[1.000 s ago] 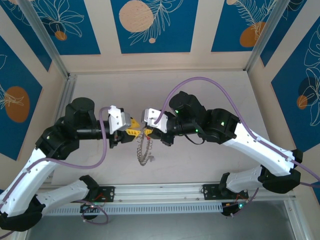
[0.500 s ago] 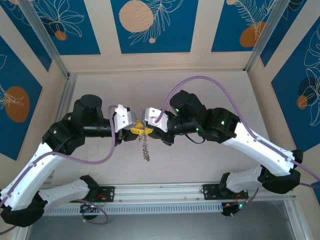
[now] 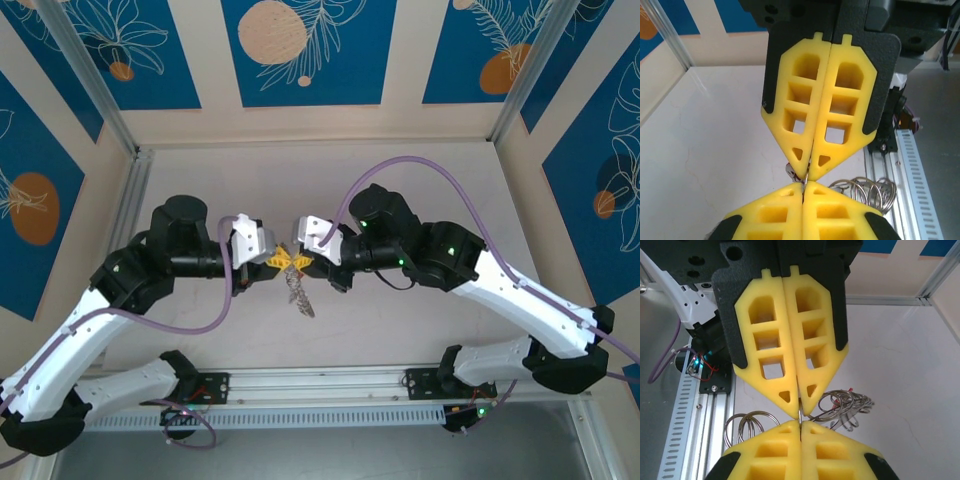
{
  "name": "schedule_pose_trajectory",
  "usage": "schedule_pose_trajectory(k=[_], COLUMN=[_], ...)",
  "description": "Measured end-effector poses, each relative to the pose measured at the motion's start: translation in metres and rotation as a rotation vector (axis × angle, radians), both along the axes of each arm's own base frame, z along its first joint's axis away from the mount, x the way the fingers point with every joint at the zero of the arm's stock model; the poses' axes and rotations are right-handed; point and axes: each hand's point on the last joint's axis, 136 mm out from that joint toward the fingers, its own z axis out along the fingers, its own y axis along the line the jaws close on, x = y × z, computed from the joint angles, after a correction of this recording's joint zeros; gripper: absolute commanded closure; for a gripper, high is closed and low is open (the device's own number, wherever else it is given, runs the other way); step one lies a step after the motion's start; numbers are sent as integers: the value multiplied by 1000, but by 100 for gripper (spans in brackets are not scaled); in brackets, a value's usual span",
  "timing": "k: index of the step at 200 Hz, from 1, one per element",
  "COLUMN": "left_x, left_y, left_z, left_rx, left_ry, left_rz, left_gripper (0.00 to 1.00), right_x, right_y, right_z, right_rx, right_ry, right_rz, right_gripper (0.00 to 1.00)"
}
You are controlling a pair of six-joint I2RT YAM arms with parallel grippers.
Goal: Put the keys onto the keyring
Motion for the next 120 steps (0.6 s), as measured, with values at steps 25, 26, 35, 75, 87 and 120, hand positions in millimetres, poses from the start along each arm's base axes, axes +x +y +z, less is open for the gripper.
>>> schedule_pose_trajectory(k=[25, 26, 35, 75, 87, 120], left_x=[-3, -3, -4, -4, -4, -4], left_y=[-1, -1, -2, -6, -7, -12], left_z=[3, 3, 5, 16, 16, 13], left_rx=[-58, -59, -76, -136, -147, -181], left_ry=[10, 11, 13, 18, 24, 46], left_rz=[2, 2, 1, -10, -14, -31], left_gripper=[100, 100, 100, 100, 100, 100], right_x=[-1, -1, -1, -4, -4, -3], right_y=[-1, -1, -1, -6, -7, -6], right_z=[2, 2, 4, 8, 8, 6], right_rx=[41, 44, 60, 118, 128, 142], right_ry=[25, 26, 28, 52, 58, 73], right_rz=[2, 1, 4, 8, 8, 14], right_gripper=[86, 86, 83, 79, 79, 80])
